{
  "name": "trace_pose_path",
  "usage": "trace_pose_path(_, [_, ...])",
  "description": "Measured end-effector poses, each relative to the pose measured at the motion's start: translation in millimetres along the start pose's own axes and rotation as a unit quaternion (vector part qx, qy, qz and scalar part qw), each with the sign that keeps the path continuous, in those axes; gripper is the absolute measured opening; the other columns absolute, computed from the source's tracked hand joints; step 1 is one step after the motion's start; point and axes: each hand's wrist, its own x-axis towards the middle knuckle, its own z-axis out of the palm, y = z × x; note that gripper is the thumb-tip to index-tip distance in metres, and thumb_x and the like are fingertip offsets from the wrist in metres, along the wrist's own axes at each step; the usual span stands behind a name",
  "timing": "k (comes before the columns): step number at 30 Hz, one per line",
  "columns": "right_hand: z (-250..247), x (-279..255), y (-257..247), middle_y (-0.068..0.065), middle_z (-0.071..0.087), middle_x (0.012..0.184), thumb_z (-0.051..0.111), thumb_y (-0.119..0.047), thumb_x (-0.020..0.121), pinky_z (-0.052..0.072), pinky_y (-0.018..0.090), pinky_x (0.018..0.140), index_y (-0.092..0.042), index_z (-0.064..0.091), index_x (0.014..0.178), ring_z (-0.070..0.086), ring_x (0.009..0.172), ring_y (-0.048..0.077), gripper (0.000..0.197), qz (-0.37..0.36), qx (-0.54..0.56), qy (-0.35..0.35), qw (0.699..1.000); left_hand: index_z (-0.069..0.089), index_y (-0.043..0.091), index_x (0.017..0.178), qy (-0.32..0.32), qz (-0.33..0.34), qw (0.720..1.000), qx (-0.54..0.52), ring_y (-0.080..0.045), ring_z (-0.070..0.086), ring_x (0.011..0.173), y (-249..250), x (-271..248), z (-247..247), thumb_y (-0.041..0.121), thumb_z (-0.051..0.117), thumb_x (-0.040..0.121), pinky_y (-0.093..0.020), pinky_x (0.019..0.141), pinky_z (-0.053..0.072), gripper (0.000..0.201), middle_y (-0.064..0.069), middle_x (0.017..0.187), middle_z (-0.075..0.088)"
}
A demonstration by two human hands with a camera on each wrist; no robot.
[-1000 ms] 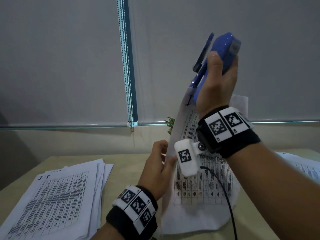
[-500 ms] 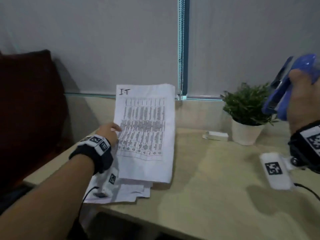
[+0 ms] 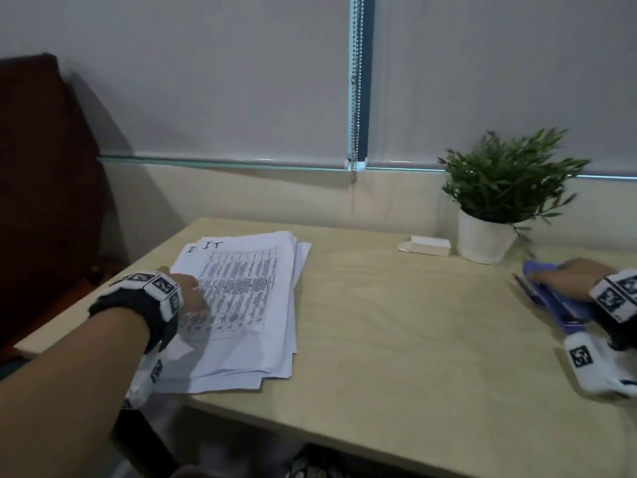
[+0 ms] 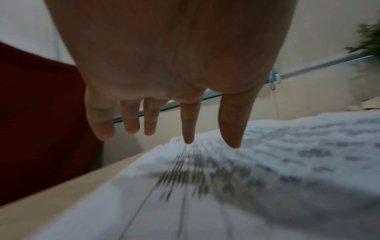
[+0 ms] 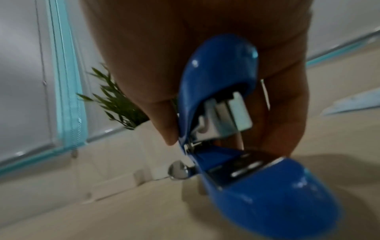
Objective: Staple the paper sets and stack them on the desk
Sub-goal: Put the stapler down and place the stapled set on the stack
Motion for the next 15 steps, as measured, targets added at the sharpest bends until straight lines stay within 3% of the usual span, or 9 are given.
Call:
trace_pose_path(2, [-6.5, 4.3, 5.5, 0.019, 0.059, 0.070, 0.053, -0.044, 0.090, 0.037, 0.031, 0.062, -0.004, 0.059, 0.063, 0.054, 0.065, 0.028, 0.048, 0.015, -0.044, 0.011, 0.999, 0.039, 0.034, 0.138, 0.028, 0.019, 0.998, 0.047, -0.029, 0.035, 0.135, 14.2, -8.0, -14.4, 0.061, 0.049, 0.084, -0.035, 0.112, 0.030, 0.061, -0.008, 0.147, 0.036])
trace_pose_path(3, [-10.1, 4.7, 6.7, 0.019, 0.059, 0.075, 0.052, -0.045, 0.090, 0.038, 0.031, 0.065, -0.005, 0.058, 0.067, 0.054, 0.069, 0.029, 0.046, 0.015, -0.045, 0.016, 0.999, 0.039, 0.035, 0.137, 0.049, 0.051, 0.997, 0.038, -0.028, 0.035, 0.135, 25.2, -15.3, -24.5, 0.062, 0.047, 0.085, -0.034, 0.112, 0.028, 0.059, -0.007, 0.147, 0.036])
trace_pose_path(6, [-19.8, 1.0, 16.0, 0.022, 0.061, 0.107, 0.048, -0.055, 0.088, 0.045, 0.034, 0.085, -0.007, 0.063, 0.098, 0.058, 0.094, 0.032, 0.051, 0.016, -0.104, 0.025, 0.994, 0.048, 0.026, 0.131, 0.063, 0.181, 0.981, -0.042, -0.025, 0.048, 0.125, 81.4, -39.0, -44.9, 0.043, 0.051, 0.091, -0.028, 0.104, 0.033, 0.044, -0.006, 0.134, 0.053])
trace_pose_path(9, [-23.2, 3.4, 30.8, 0.017, 0.050, 0.137, 0.044, -0.057, 0.090, 0.041, 0.036, 0.098, -0.014, 0.053, 0.130, 0.052, 0.118, 0.032, 0.059, 0.001, -0.103, 0.037, 0.994, 0.054, 0.025, 0.123, 0.042, 0.308, 0.944, -0.113, -0.023, 0.056, 0.111, 144.1, -72.2, -47.7, 0.037, 0.054, 0.091, -0.026, 0.093, 0.037, 0.034, 0.002, 0.109, 0.061])
trace_pose_path(12, [-42.6, -0.2, 57.8, 0.019, 0.053, 0.134, 0.041, -0.057, 0.091, 0.039, 0.037, 0.100, -0.005, 0.058, 0.122, 0.052, 0.119, 0.034, 0.063, 0.053, -0.053, 0.052, 0.996, 0.057, 0.027, 0.119, -0.003, 0.404, 0.903, -0.147, -0.020, 0.061, 0.095, 203.8, -94.1, -33.8, 0.038, 0.055, 0.090, -0.026, 0.086, 0.040, 0.031, 0.005, 0.095, 0.061])
trace_pose_path(15, [-60.1, -13.0, 99.9, 0.021, 0.049, 0.136, 0.051, -0.040, 0.093, 0.037, 0.040, 0.104, 0.002, 0.052, 0.128, 0.046, 0.127, 0.035, 0.055, 0.111, -0.074, 0.024, 0.991, 0.058, 0.028, 0.117, -0.038, 0.468, 0.870, -0.147, -0.018, 0.061, 0.088, 253.0, -116.9, -11.7, 0.039, 0.055, 0.090, -0.026, 0.084, 0.043, 0.030, 0.004, 0.094, 0.063])
